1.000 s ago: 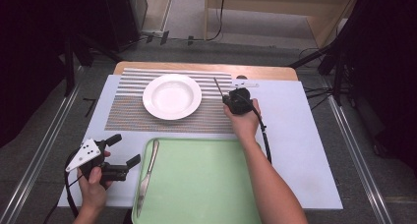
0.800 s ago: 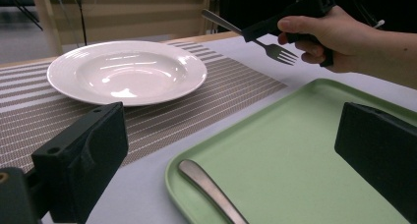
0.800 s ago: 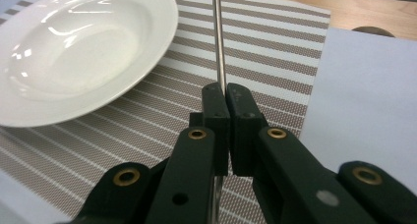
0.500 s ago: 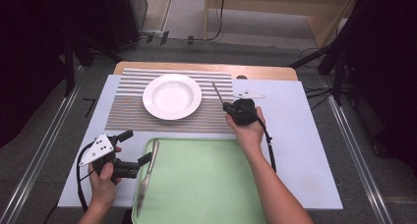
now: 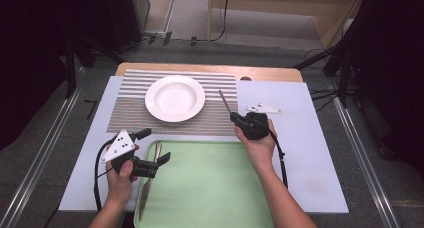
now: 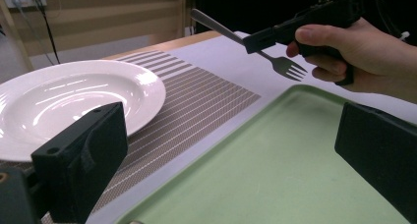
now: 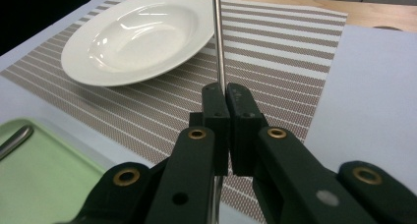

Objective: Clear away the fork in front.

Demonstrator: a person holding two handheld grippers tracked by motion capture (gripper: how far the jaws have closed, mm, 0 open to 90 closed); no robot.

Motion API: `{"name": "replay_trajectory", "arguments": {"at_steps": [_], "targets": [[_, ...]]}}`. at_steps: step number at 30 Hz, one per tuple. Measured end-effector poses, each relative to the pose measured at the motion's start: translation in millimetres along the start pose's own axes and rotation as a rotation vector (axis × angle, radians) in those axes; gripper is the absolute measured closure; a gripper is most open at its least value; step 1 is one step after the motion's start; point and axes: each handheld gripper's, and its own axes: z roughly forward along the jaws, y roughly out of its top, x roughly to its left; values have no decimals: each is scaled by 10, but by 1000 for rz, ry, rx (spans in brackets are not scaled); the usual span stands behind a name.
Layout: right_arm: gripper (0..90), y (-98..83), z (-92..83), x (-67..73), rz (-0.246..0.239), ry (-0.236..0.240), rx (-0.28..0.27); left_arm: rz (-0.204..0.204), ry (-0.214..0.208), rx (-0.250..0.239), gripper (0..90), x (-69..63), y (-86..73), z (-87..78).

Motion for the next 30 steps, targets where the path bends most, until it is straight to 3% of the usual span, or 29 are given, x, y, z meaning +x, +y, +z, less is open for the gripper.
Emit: {"name": "replay_trajectory", "arguments": {"at_steps": [14, 17, 26, 30], "targets": [[867, -293, -290, -6, -7, 26, -25, 8, -60, -21, 0, -191, 172, 265], [867, -357, -342, 24, -15, 39, -28, -7, -67, -28, 0, -211, 167, 296], [867, -500, -478, 171, -26, 82, -54, 13, -105, -11, 0, -341, 152, 369], [867, -557, -522, 239, -21, 102, -67, -10, -122, -15, 0, -350, 134, 377]]}}
